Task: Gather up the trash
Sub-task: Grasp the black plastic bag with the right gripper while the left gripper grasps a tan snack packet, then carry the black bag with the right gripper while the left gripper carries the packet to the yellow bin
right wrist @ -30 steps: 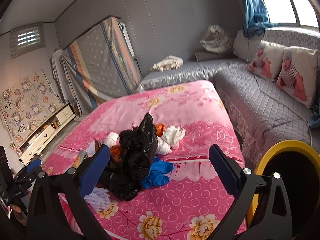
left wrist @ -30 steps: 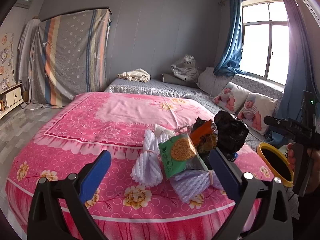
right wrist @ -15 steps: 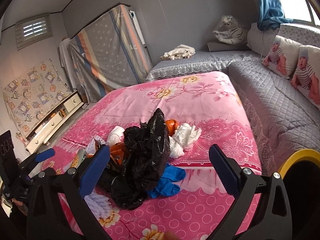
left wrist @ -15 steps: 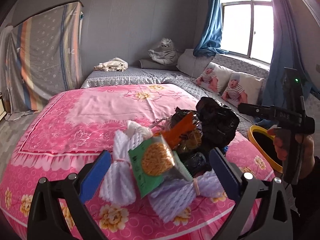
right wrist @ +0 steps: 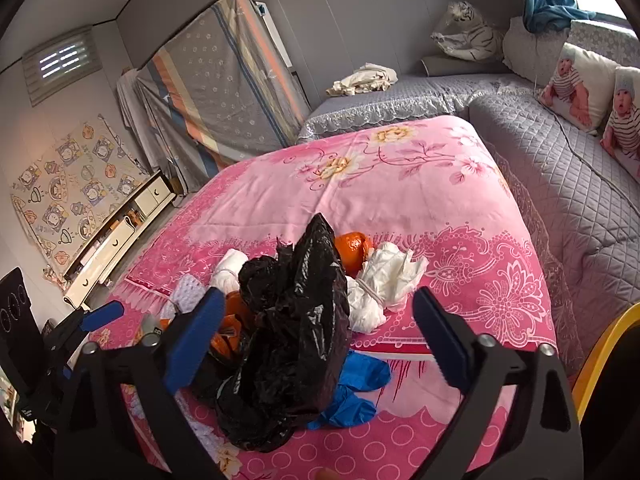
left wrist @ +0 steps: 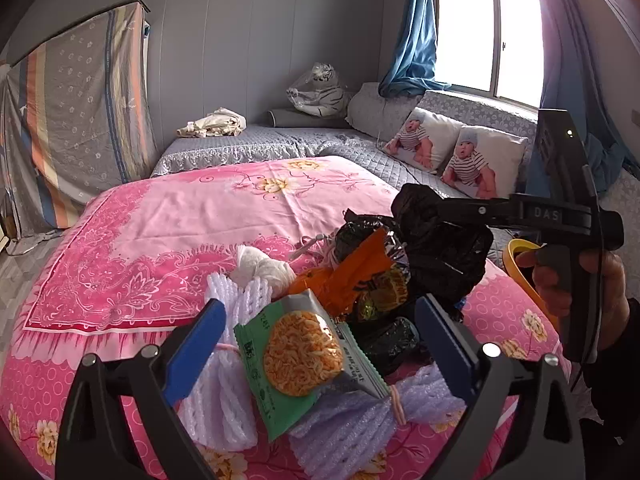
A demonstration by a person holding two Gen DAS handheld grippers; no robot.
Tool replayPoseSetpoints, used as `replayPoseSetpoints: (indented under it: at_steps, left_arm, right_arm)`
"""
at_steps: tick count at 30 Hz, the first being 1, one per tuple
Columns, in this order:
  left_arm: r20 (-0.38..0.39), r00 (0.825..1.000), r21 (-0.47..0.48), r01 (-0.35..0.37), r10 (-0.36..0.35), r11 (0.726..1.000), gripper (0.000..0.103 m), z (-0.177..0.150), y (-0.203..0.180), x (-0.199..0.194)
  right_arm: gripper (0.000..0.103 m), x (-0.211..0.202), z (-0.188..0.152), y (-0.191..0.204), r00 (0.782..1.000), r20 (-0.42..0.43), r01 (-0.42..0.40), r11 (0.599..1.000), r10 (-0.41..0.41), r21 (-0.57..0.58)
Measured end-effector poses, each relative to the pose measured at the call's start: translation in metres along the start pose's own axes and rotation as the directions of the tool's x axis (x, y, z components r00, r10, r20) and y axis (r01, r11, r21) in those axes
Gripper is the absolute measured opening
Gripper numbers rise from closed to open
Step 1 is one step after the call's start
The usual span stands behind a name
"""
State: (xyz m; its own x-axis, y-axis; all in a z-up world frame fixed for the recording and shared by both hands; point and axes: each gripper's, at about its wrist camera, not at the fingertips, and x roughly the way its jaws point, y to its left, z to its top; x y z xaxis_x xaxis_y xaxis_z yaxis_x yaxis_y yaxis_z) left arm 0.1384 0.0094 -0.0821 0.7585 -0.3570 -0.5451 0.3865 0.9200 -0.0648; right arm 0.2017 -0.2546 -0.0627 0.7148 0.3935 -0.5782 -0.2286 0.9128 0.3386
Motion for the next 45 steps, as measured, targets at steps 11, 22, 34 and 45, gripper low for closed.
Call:
replayPoseSetpoints:
  at_steps: [11, 22, 34, 45]
  left_arm:
    - [-0.034, 0.999, -0.005, -0.022, 0.022, 1.000, 0.057, -0.008, -0.003, 0.016]
    - [-0.071, 0.994, 0.012, -0.087, 0.088, 0.996, 0.021, -0.016, -0.007, 0.026]
    - [-0.047, 0.996, -0.062, -0.073, 0.071, 0.995, 0.013, -0.015, 0.005, 0.013]
    - [0.082, 0.992, -0.164, -0.081, 0.096, 0.983, 0.013, -0.003, 0.025, -0.033]
  right_arm:
    - [0.068, 0.017, -0.005, -0.005, 0.999, -0.033, 0.020, 1.000, -0.020, 0.001]
    - [0.037, 0.025, -0.009, -0.005, 0.998, -0.066, 0.011, 1.000, -0.011, -0.006]
    - [0.008, 0.014, -0.009, -0.002, 0.998, -0.056, 0.005, 1.000, -0.005, -0.001]
    - [0.007, -0.046, 0.002, 0.001, 0.995, 0.096, -0.022, 0.999, 0.018, 0.036]
